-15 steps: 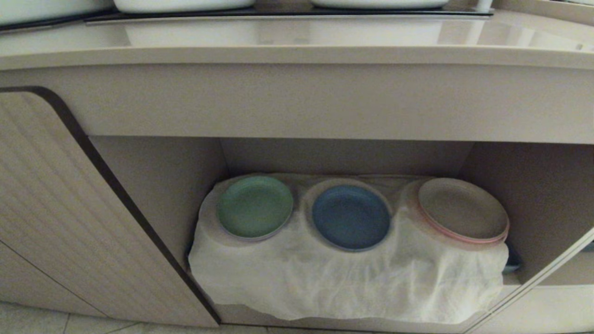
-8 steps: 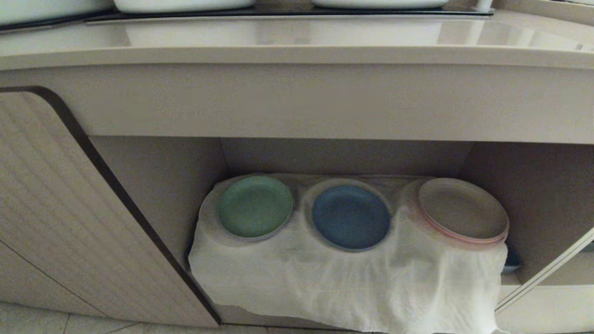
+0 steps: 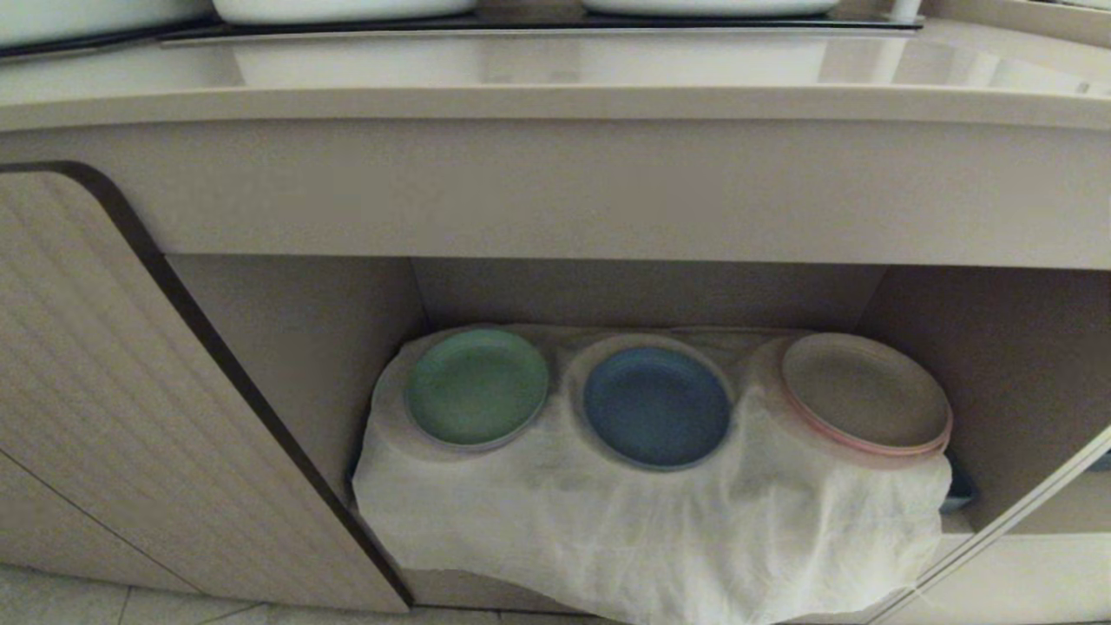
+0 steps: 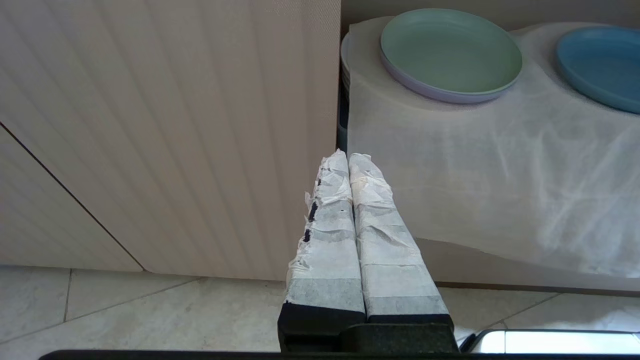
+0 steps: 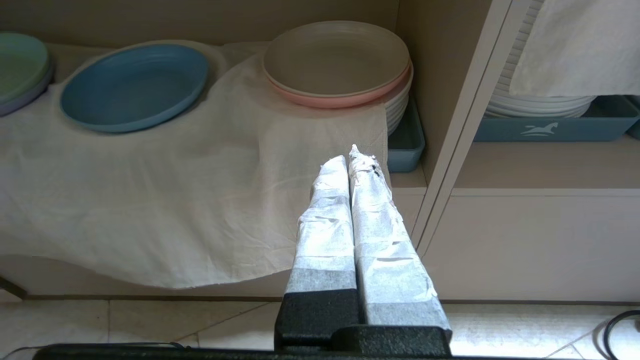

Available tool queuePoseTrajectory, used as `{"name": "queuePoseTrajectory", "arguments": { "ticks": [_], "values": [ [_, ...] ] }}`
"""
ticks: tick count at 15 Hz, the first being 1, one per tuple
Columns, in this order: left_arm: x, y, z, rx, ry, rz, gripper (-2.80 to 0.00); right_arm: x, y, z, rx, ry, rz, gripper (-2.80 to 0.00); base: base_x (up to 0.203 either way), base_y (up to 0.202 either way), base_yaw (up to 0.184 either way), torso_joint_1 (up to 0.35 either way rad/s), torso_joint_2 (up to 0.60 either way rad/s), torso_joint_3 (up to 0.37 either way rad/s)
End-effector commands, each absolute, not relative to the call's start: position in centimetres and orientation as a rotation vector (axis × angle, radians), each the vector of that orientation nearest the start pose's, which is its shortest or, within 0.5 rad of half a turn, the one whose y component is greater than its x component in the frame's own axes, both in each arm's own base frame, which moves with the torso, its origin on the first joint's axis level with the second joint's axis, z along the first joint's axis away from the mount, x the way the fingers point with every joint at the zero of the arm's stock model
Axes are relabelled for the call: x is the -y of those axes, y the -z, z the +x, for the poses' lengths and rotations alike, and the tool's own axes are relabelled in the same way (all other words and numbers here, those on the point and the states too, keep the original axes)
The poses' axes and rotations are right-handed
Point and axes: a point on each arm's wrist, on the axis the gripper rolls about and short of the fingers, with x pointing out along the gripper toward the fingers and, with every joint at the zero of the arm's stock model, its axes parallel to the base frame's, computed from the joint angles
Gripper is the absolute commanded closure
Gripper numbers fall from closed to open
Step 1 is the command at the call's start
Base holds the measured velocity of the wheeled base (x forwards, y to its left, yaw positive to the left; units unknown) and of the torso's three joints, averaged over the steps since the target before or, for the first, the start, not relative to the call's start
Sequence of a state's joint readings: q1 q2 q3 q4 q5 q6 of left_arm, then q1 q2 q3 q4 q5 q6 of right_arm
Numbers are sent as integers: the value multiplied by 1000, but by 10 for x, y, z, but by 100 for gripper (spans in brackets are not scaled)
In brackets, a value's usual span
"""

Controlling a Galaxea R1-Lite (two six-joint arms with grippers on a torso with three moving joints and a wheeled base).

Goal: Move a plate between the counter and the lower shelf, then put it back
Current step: Pick up the plate in the cupboard

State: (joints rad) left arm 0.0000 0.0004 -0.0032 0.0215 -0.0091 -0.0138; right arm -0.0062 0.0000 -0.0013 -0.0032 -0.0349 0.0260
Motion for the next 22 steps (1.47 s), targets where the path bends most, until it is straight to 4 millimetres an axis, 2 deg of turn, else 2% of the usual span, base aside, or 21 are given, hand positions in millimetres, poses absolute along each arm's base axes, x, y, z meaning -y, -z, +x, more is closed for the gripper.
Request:
{"name": "queuePoseTrajectory", "arguments": {
  "ticks": [1, 22],
  "values": [
    [0, -74, -23, -18, 9, -14, 0, 1, -77, -23, 8, 41, 37, 0, 0, 0, 0, 0, 0, 0],
    [0, -74, -23, -18, 9, -14, 0, 1, -76, -22, -1, 37, 10, 0, 0, 0, 0, 0, 0, 0]
  ]
}}
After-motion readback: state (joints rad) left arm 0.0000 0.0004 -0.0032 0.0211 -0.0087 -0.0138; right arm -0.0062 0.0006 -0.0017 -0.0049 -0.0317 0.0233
